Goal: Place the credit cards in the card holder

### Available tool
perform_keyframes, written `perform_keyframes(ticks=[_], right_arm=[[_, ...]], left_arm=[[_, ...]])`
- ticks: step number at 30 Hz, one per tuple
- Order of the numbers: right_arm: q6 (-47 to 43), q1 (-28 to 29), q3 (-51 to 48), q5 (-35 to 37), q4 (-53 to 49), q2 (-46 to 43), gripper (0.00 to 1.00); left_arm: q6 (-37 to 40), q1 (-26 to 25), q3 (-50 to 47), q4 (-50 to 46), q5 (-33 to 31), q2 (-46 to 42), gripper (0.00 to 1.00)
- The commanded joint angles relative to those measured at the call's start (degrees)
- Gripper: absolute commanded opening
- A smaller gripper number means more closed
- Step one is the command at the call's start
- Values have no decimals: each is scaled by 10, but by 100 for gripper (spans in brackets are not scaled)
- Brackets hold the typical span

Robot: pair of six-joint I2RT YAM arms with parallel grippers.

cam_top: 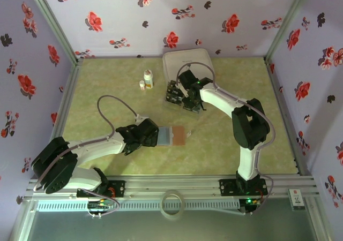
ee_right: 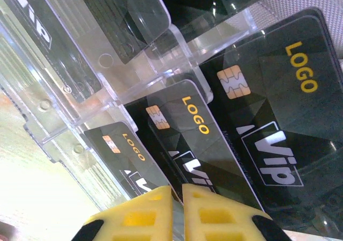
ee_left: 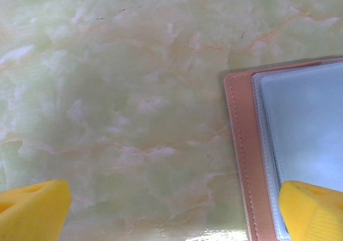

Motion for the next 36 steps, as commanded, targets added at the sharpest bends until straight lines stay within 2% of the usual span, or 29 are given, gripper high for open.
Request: perform_keyframes(ticks=[1, 6, 14, 17, 22, 32, 36], right_arm=[[-9, 5, -13, -9, -23, -14, 9], [-9, 11, -15, -18, -26, -27, 4], [-3, 27, -30, -26, -27, -44, 3], [-3, 29, -31, -29, -29, -44, 6], [-6, 29, -32, -17, -28, -34, 18], [-14, 29, -21, -1, -32, -21, 18], [-16, 29, -21, 10, -31, -25, 21]], left_arm=[[-4, 4, -10, 0, -3, 0, 100], [-3, 6, -11, 2, -2, 1, 100], [-2, 7, -10, 5, 0, 4, 100], [-2, 6, -9, 5, 1, 7, 100], [-2, 8, -11, 7, 1, 7, 100], [-4, 9, -16, 8, 2, 3, 100], [-4, 9, -16, 9, 2, 3, 100]])
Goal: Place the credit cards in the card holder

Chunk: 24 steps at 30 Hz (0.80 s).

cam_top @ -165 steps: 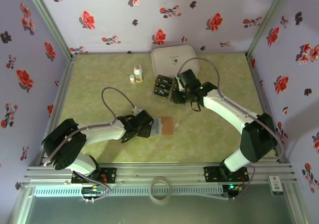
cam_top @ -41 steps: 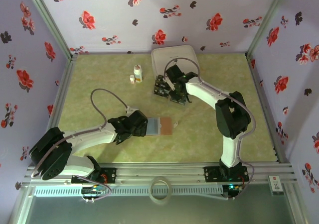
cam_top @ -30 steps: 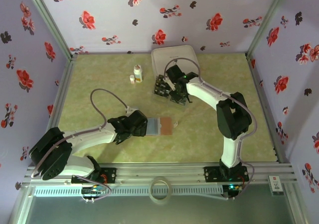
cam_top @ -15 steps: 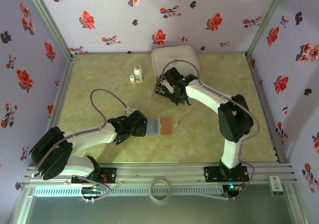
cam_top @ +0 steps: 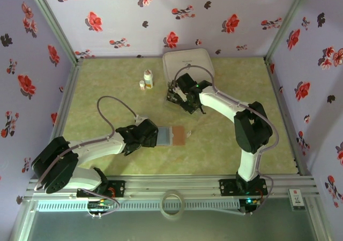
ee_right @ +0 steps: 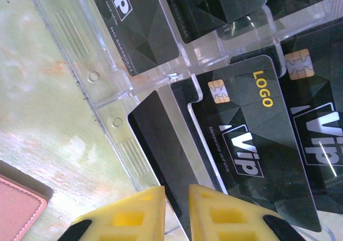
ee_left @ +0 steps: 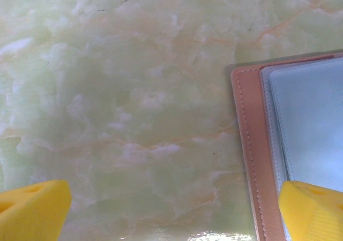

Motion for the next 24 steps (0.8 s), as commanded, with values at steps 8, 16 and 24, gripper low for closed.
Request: perform_keyframes(ticks=[8, 16, 24], right_arm=[[-4, 19, 6, 28, -24, -20, 30], [-17, 21, 7, 62, -26, -2, 32], [-28, 22, 17, 76, -31, 20, 31]], left_arm=[[-4, 6, -11, 13, 5, 4, 100], [-2, 7, -11, 15, 6, 4, 100], [-2, 7, -12, 15, 7, 3, 100]])
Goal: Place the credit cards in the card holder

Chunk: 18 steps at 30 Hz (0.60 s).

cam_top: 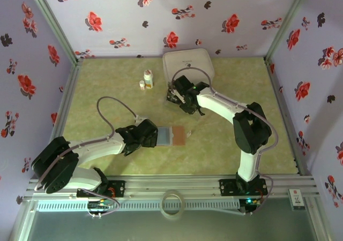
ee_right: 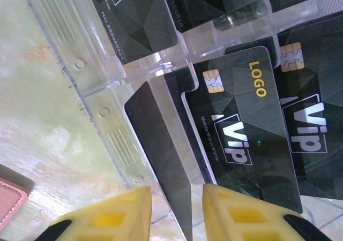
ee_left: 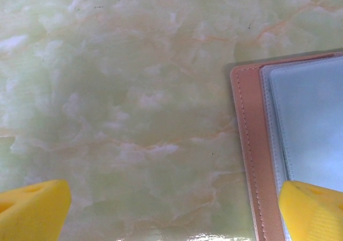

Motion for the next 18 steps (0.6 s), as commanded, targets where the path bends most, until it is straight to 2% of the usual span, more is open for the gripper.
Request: perform_keyframes(ticks=[1, 18], right_arm=[[-15, 3, 16, 33, -18, 20, 30], [-21, 6, 31, 33, -25, 35, 18]], left_arm=[[-2, 5, -5, 4, 0, 3, 100], [-6, 5, -11, 13, 5, 5, 100]])
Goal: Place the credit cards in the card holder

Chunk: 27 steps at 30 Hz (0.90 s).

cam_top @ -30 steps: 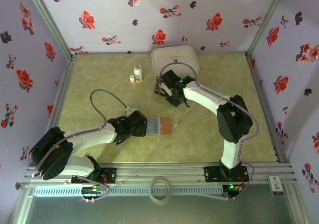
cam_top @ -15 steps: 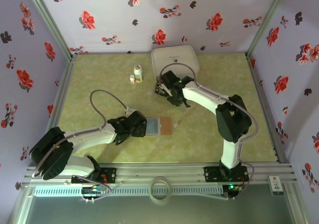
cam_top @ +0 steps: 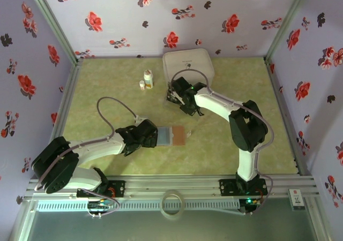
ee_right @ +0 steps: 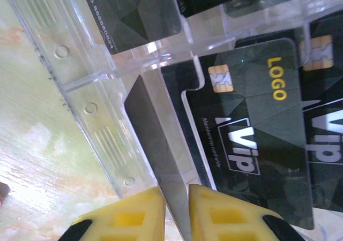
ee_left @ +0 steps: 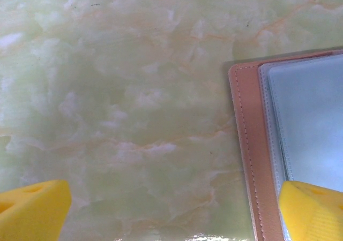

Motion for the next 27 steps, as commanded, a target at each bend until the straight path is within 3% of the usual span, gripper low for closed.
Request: perform_keyframes(ticks=[1, 12, 27], right_arm=[[-12, 4, 23, 11, -19, 11, 17], [-21, 10, 34, 19, -30, 13, 0], [-41, 69, 82, 94, -71, -53, 0]], left_arm=[[-7, 4, -9, 7, 0, 4, 100], [-7, 5, -10, 10, 3, 6, 100], [7, 11, 9, -15, 2, -12, 100]])
